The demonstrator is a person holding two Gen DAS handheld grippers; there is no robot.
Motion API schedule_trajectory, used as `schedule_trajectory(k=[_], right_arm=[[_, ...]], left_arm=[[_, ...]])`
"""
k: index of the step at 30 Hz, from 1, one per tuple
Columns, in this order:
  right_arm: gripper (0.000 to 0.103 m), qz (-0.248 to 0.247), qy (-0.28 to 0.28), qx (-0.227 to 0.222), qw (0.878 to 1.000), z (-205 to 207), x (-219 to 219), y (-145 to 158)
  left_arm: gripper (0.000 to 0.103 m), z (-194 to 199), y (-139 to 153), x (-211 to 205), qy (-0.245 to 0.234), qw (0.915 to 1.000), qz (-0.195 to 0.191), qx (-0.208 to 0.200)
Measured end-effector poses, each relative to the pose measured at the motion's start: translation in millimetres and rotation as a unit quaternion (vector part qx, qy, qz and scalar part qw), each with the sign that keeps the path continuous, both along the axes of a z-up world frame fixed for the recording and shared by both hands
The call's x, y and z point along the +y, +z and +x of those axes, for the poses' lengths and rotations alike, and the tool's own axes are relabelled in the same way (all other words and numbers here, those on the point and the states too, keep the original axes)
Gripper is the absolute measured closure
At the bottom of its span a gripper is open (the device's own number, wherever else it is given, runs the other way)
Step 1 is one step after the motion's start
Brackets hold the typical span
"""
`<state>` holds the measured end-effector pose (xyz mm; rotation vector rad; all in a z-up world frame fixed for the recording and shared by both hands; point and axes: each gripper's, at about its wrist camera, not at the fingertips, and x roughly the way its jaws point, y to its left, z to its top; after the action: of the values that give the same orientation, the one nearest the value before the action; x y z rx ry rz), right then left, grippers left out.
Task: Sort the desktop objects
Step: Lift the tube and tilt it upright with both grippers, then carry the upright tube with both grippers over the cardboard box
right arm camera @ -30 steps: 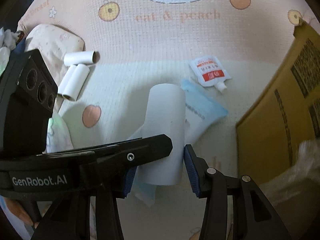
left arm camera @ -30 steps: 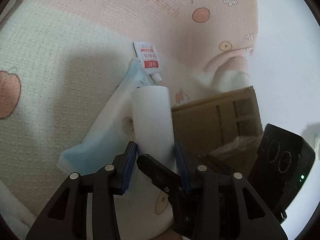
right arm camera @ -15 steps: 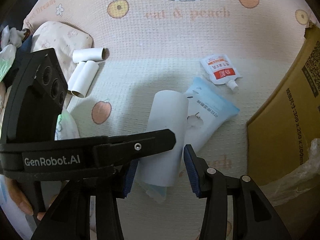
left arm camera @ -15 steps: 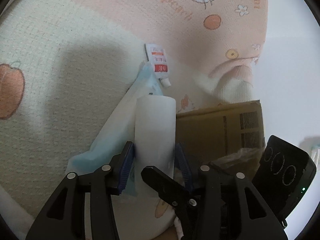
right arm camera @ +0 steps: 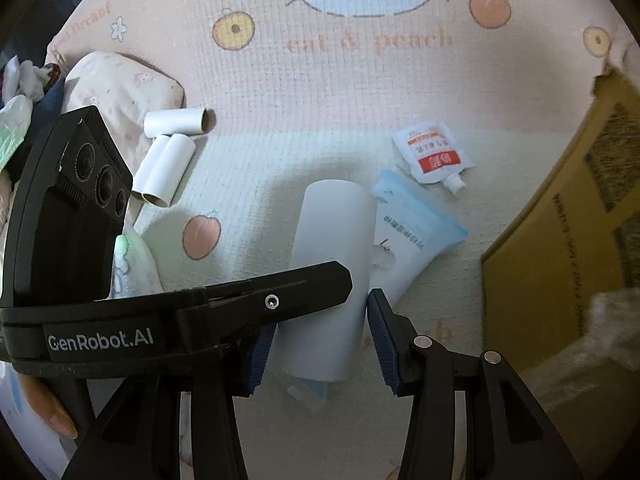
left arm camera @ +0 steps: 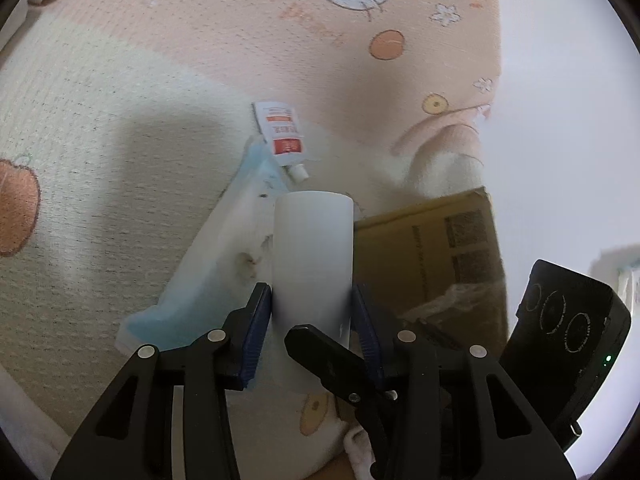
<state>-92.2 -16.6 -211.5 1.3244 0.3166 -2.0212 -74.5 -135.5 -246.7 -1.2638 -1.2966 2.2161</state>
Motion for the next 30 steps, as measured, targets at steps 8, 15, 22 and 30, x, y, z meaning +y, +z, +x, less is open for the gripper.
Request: schedule_trajectory(k=[8,15,22,30], right_arm=[[0.060,-0.030,0.016,0.026,0.999,12,9,32],[0.060,-0.048,0.022,0.057,0.997,16,16,68],[0.060,-0.062,-0.004,0.108,0.992,13,56,114],[0.060,-0.079,-0.039,0.149,0.985,-2,113,149]], left_arm=[[0.057,12,44,7,0.007,0.9983,-0.044,0.038],[0.057,6,89,25,-0.016,0.9941,-0.089,0.060],[0.057,-6,135,82,-0.061,0.9851,-0.129,0.097],[0.057,-31,165,136,-0.114,0.9756,-0.144,0.121]])
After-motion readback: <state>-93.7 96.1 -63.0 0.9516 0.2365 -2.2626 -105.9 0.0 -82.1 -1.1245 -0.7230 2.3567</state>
